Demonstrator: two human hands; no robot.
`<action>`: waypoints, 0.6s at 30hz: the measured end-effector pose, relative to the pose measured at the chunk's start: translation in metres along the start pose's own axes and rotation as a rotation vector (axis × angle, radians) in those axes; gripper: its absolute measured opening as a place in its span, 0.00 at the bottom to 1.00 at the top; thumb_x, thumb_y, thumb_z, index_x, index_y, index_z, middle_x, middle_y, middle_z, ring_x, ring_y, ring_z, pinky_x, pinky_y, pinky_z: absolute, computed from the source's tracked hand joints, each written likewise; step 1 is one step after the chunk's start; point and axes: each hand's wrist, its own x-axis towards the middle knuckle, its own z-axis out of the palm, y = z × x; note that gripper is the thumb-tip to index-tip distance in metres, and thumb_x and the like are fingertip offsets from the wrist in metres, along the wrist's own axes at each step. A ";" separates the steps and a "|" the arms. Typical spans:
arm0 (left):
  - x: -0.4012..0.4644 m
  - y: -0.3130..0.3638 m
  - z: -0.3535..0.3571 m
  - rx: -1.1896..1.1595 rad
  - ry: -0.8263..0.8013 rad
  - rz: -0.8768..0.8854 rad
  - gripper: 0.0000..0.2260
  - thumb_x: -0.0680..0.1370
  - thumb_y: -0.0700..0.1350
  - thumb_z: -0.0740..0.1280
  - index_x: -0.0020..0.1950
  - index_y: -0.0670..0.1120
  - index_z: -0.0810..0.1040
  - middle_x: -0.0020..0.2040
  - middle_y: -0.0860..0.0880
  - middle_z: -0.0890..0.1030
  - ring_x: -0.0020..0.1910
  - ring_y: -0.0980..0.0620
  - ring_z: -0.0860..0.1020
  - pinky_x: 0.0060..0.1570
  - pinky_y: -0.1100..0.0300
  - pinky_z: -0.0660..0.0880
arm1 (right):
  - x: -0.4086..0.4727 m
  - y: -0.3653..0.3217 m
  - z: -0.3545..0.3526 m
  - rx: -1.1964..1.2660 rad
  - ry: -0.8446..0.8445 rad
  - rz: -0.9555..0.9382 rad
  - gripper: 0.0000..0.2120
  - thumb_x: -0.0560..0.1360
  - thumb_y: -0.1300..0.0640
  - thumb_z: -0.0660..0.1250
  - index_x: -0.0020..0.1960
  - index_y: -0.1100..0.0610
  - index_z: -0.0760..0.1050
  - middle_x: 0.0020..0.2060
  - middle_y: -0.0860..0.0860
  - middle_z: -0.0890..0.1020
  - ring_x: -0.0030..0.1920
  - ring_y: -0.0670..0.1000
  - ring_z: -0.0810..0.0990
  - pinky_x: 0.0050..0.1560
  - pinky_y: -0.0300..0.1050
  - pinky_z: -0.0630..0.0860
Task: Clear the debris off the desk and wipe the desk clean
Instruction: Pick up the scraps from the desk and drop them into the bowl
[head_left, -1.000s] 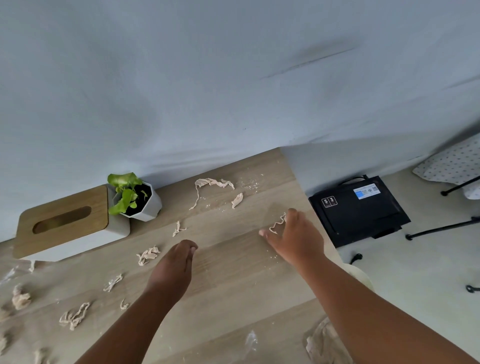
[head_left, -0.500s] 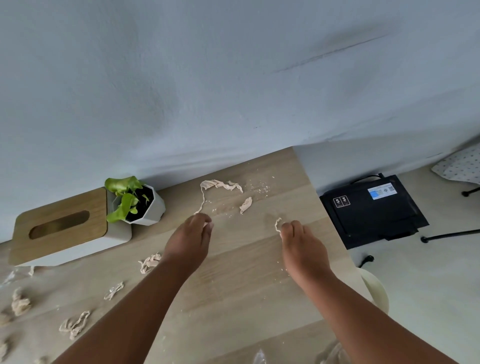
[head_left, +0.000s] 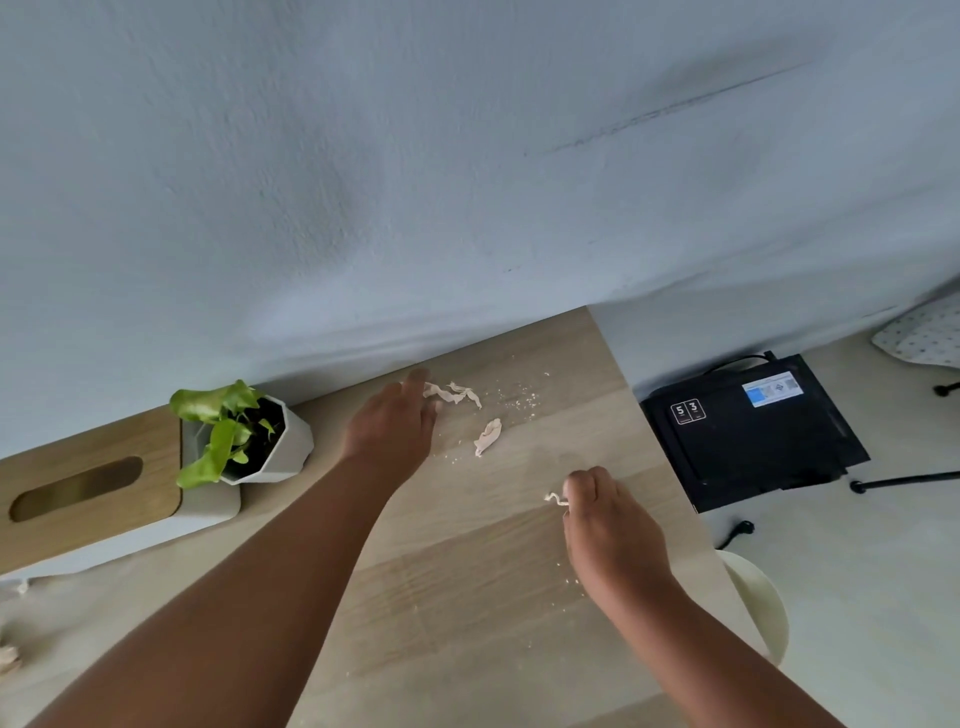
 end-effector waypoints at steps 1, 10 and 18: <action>0.003 0.000 0.002 0.013 -0.010 0.002 0.15 0.84 0.55 0.59 0.68 0.52 0.67 0.59 0.45 0.80 0.58 0.41 0.78 0.52 0.50 0.75 | 0.001 0.000 0.000 0.000 -0.017 0.005 0.16 0.62 0.68 0.78 0.45 0.61 0.76 0.37 0.54 0.76 0.32 0.55 0.76 0.26 0.42 0.62; -0.005 0.000 0.000 0.001 0.043 -0.010 0.09 0.85 0.50 0.57 0.50 0.44 0.68 0.45 0.45 0.76 0.45 0.40 0.76 0.40 0.52 0.64 | 0.011 -0.007 -0.009 0.019 -0.032 -0.010 0.13 0.77 0.48 0.67 0.43 0.58 0.74 0.36 0.53 0.75 0.32 0.55 0.75 0.29 0.44 0.66; -0.044 -0.014 -0.019 -0.198 0.173 -0.017 0.11 0.84 0.45 0.60 0.43 0.43 0.65 0.34 0.46 0.72 0.33 0.42 0.71 0.32 0.52 0.63 | 0.019 -0.001 -0.016 -0.020 -0.078 -0.057 0.12 0.78 0.54 0.72 0.40 0.59 0.74 0.28 0.52 0.75 0.23 0.53 0.73 0.25 0.43 0.59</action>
